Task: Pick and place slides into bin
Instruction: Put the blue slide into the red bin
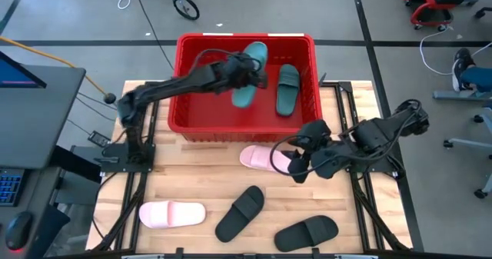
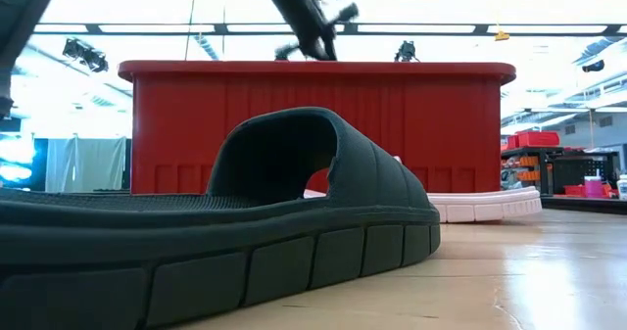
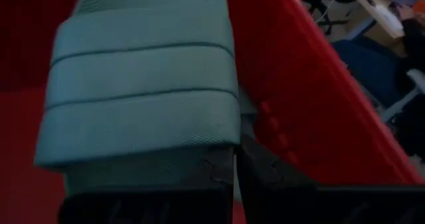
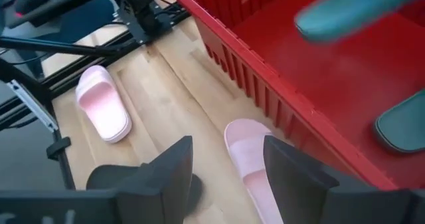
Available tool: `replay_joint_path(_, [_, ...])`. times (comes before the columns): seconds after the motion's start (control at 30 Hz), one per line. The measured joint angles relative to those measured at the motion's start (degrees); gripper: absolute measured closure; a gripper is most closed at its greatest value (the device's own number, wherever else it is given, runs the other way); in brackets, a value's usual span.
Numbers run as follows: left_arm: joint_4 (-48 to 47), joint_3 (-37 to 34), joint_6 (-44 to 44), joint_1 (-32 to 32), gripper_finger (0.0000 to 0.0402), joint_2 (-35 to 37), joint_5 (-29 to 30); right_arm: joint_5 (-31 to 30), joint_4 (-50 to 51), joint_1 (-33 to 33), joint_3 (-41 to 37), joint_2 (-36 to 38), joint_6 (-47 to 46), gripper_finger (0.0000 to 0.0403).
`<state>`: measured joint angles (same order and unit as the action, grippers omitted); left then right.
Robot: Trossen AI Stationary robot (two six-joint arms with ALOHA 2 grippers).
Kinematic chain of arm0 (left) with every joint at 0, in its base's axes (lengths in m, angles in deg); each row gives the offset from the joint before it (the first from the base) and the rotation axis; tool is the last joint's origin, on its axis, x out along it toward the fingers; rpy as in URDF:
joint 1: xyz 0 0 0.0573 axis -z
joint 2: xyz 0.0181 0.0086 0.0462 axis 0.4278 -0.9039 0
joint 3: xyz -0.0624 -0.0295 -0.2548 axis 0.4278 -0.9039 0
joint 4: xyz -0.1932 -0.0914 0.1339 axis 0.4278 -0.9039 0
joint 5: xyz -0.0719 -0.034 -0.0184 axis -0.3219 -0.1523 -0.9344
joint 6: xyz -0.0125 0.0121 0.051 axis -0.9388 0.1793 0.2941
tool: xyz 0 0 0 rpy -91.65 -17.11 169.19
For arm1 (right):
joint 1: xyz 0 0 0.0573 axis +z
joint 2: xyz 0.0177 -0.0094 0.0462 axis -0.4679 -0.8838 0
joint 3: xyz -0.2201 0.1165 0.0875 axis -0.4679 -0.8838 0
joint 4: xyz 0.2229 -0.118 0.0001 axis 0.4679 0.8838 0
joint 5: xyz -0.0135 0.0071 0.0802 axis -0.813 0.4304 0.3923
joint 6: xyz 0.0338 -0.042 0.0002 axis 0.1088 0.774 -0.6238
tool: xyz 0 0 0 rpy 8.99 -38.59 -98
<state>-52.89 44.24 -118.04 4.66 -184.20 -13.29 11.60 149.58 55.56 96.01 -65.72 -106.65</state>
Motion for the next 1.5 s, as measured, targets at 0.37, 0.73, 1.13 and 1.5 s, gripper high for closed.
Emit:
replay_joint_path(0.37, [7.3,-0.2,-13.5,-3.4,0.0389,-16.6,-5.4,0.2,0.8,0.7,0.0,-1.5,-2.6,0.0213])
replay_joint_path(0.73, [25.2,-0.1,-16.5,-4.8,0.0351,-24.1,-11.2,0.2,4.8,0.7,0.0,-1.1,-3.6,0.0213])
replay_joint_path(1.13, [29.8,-0.1,-15.7,-9.6,0.0234,-24.6,-12.6,0.2,5.2,0.7,0.0,-1.0,-4.2,0.0213])
replay_joint_path(1.5, [35.3,-0.1,-15.4,-8.8,0.0211,-24.6,-18.5,0.2,5.2,0.7,0.0,-1.0,-4.4,0.0213])
